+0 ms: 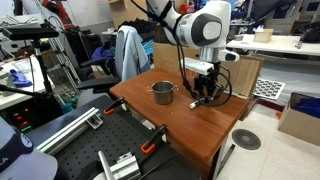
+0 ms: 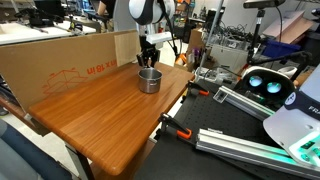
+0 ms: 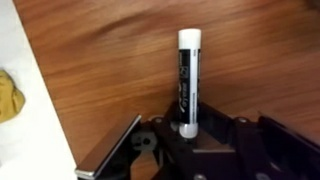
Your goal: Pick the marker and put it in the pot
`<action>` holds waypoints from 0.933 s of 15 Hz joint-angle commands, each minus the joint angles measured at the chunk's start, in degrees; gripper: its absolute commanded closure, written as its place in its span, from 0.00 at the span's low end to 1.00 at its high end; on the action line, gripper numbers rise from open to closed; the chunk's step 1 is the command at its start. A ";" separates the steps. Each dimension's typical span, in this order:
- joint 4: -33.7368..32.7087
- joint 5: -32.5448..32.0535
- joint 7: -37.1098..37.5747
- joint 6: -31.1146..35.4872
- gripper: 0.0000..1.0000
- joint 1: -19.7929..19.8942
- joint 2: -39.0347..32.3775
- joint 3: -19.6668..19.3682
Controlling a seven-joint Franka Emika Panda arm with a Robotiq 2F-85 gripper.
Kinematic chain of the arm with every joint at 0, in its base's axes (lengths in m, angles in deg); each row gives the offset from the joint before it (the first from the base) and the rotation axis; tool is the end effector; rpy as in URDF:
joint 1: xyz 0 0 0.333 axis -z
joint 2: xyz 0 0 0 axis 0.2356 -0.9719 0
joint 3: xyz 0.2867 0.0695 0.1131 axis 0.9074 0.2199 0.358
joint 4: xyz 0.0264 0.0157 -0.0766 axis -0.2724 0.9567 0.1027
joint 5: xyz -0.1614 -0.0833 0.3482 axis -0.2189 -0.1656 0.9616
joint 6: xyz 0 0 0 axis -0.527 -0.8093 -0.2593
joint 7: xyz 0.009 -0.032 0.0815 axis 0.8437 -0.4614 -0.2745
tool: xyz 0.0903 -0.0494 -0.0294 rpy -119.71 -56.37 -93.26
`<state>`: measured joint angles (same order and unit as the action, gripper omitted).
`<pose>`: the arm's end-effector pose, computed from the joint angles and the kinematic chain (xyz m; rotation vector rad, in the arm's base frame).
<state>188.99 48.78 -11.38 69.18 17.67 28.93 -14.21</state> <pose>0.6132 -0.1269 0.1380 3.0323 -0.3546 -0.2152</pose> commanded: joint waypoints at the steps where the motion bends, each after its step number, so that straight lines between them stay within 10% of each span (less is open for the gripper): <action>1: 1.75 0.34 -1.30 1.69 0.94 1.21 2.08 1.69; 14: 25.73 9.85 -19.53 16.79 0.94 6.66 25.42 8.34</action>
<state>206.49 55.15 -25.06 78.64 22.47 48.51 -8.33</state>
